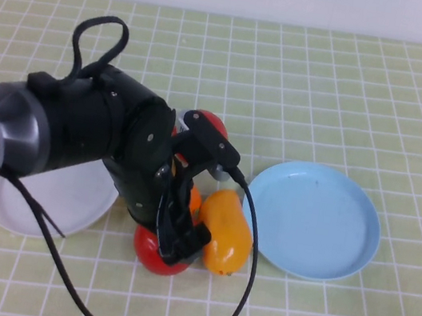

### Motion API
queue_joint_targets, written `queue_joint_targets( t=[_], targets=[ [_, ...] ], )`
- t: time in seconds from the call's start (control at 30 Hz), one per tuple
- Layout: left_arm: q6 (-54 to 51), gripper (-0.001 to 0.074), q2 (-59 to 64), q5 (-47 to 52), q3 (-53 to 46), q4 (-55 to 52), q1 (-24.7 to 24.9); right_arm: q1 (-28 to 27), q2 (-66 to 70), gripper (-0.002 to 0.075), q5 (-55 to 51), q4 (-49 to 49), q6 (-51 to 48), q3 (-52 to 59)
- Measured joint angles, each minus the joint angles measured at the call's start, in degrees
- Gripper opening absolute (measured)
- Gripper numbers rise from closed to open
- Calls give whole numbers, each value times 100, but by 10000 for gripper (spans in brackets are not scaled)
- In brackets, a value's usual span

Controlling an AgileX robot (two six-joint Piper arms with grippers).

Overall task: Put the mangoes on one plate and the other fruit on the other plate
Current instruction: Put one type of fruit in the left plate

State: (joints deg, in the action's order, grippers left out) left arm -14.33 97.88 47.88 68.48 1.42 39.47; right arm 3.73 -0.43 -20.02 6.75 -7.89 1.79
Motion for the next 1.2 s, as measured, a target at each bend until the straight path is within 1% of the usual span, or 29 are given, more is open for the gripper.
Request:
queue_joint_targets(
  t=[0.27,0.33,0.4,0.43,0.53,0.67,0.77,0.87,1.07,1.2],
  targets=[
    [0,665,101,-35,27,-67,0,0,0,-17,0,0,0,0],
    [0,647,101,-26,37,-67,0,0,0,-16,0,0,0,0],
    [0,587,101,1,34,-67,0,0,0,-17,0,0,0,0],
    [0,570,101,12,34,-67,0,0,0,-17,0,0,0,0],
    [0,568,88,77,48,-74,0,0,0,-17,0,0,0,0],
    [0,568,-70,509,321,-142,0,0,0,-16,0,0,0,0],
    [22,568,-229,996,737,-289,-54,0,0,-16,0,0,0,0],
    [208,568,-297,1309,967,-313,-389,0,0,-16,0,0,0,0],
    [542,568,-197,1400,978,-455,-1627,0,0,-17,0,0,0,0],
    [604,568,27,1388,978,-500,-2234,0,0,-16,0,0,0,0]
  ],
)
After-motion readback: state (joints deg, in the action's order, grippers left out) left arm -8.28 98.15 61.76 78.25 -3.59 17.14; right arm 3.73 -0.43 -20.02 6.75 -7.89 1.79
